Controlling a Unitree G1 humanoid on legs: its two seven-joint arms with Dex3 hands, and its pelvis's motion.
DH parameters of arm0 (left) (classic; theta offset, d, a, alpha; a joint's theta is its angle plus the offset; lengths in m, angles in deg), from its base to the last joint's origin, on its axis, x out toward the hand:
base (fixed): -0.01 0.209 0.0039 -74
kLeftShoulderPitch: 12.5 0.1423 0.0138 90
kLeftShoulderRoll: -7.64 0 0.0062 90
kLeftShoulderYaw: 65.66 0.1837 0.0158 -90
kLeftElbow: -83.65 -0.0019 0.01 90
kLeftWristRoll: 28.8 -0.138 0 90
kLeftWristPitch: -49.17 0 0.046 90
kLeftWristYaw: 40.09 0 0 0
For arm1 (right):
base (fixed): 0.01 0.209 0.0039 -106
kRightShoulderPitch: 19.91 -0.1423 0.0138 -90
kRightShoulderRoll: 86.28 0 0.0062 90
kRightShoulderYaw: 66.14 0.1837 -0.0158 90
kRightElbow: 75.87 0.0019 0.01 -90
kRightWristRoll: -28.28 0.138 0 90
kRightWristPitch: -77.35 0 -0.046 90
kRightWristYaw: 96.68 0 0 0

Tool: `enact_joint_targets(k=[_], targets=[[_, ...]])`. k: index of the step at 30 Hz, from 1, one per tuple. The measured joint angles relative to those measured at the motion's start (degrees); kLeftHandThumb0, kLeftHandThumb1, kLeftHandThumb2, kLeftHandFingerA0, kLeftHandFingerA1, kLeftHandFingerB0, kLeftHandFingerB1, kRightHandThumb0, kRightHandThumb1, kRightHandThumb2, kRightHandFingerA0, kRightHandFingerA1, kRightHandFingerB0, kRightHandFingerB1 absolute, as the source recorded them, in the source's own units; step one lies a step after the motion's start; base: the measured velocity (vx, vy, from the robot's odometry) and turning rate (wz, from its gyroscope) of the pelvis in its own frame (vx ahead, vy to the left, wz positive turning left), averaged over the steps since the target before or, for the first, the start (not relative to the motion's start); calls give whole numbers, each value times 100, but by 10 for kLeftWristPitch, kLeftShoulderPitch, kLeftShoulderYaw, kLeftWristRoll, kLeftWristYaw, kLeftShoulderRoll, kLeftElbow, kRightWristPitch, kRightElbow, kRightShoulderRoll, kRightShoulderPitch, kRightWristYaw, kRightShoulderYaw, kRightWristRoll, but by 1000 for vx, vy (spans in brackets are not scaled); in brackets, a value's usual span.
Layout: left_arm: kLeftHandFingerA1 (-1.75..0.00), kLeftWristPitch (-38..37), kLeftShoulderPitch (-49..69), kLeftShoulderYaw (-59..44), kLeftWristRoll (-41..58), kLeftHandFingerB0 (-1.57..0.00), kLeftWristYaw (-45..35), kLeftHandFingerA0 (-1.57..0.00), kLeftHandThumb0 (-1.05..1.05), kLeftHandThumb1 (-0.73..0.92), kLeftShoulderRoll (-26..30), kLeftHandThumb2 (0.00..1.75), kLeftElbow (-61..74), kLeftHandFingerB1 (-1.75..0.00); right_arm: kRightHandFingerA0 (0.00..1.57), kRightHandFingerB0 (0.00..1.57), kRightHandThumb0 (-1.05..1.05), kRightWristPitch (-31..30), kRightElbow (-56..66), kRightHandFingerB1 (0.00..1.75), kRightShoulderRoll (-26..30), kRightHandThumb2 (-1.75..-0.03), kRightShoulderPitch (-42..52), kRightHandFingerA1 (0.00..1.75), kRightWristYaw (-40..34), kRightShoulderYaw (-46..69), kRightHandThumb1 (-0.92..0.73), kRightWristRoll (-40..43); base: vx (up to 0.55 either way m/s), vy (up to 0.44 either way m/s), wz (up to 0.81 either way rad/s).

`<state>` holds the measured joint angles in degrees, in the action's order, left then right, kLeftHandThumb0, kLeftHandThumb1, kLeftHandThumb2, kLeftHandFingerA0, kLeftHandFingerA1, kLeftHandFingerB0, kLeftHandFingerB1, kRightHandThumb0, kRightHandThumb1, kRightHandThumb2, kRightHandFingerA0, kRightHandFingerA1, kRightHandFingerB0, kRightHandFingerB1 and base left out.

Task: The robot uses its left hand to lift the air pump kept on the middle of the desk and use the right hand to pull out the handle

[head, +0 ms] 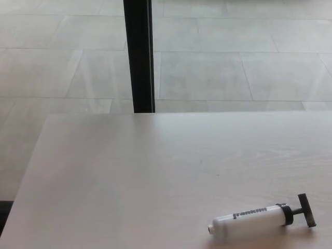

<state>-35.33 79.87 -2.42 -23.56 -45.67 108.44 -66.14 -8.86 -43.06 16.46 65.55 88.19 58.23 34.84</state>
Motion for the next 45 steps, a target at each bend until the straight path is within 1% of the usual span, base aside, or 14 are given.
enact_joint_targets(k=[2, 3, 4, 5, 6, 7, 8, 9, 11, 12, 13, 20, 38, 45], targets=[[-76, 0, -5, -23, 10, -47, -2, -58, -70, 74, 7, 62, -9, -52, 29, 12, -65, 3, -5, 43, 9, -95, -10, 59, 1, 32, -64, 16, 0, 0, 0], [-76, 0, -7, -34, 15, -47, -3, -58, -70, 74, 9, 62, -13, -52, 29, 12, -65, 4, -9, 43, 13, -95, -15, 59, 1, 47, -64, 23, 0, 0, 0], [-70, 0, -10, -43, 20, -32, -4, -42, -66, 57, 11, 94, -16, -58, 24, 8, -71, 5, -13, 40, 18, -95, -21, 58, 2, 62, -65, 31, 0, 0, 0], [-77, 1, -17, -57, 26, -44, -5, -50, -65, 73, 12, 62, -19, -57, 22, 8, -69, 6, -15, 41, 23, -95, -25, 56, 3, 72, -63, 37, 0, 0, 0], [-92, 1, -30, -73, 34, -48, -4, -56, -66, 71, 15, 61, -19, -61, 20, 8, -70, 8, -18, 41, 31, -96, -33, 54, 5, 85, -63, 45, 0, 0, 0], [-72, 1, -40, -83, 40, -41, -3, -46, -67, 75, 17, 62, -18, -50, 18, 9, -70, 9, -19, 41, 38, -95, -40, 51, 7, 93, -64, 51, 0, 0, 0], [-67, 2, -58, -95, 48, -37, -1, -46, -67, 57, 22, 96, -8, -57, 18, 8, -72, 11, -20, 41, 51, -96, -55, 52, 11, 103, -63, 60, 0, 0, 0], [-69, 4, -71, -97, 52, -49, -1, -50, -72, 73, 26, 62, 7, -50, 22, 10, -71, 14, -19, 43, 63, -97, -66, 57, 14, 108, -63, 66, 0, 0, 0], [-69, 5, -96, -92, 55, -49, -1, -50, -72, 73, 30, 62, 51, -50, 22, 10, -71, 19, -13, 43, 84, -97, -91, 57, 18, 111, -63, 72, 0, 0, 0], [-61, 5, -105, -88, 56, -43, -2, -49, -71, 77, 30, 62, 72, -43, 37, 12, -72, 22, -10, 44, 91, -97, -100, 69, 19, 110, -64, 74, 0, 0, 0], [-55, 5, -111, -83, 56, -44, -2, -52, -71, 78, 29, 63, 91, -41, 40, 21, -67, 23, -7, 30, 94, -64, -105, 70, 20, 110, -79, 75, 0, 0, 0], [-49, 10, -163, -29, 54, -37, 0, -45, -56, 81, -2, 63, 235, -41, 37, 29, -67, 25, 27, 31, 97, -64, -134, 51, 23, 99, -78, 78, 0, 0, 0], [-85, 96, -352, 301, -18, -51, 29, -50, -59, 69, -194, 61, 484, -59, 44, 34, -63, 22, 225, 32, 18, -63, -190, 50, 17, 1, -77, 75, 0, 0, 0], [-68, 140, -390, 425, -72, -40, 40, -38, -61, 69, -239, 61, 465, -52, 45, 34, -60, 9, 278, 33, -3, -63, -202, 54, 1, -22, -77, 74, 0, 0, 0]])
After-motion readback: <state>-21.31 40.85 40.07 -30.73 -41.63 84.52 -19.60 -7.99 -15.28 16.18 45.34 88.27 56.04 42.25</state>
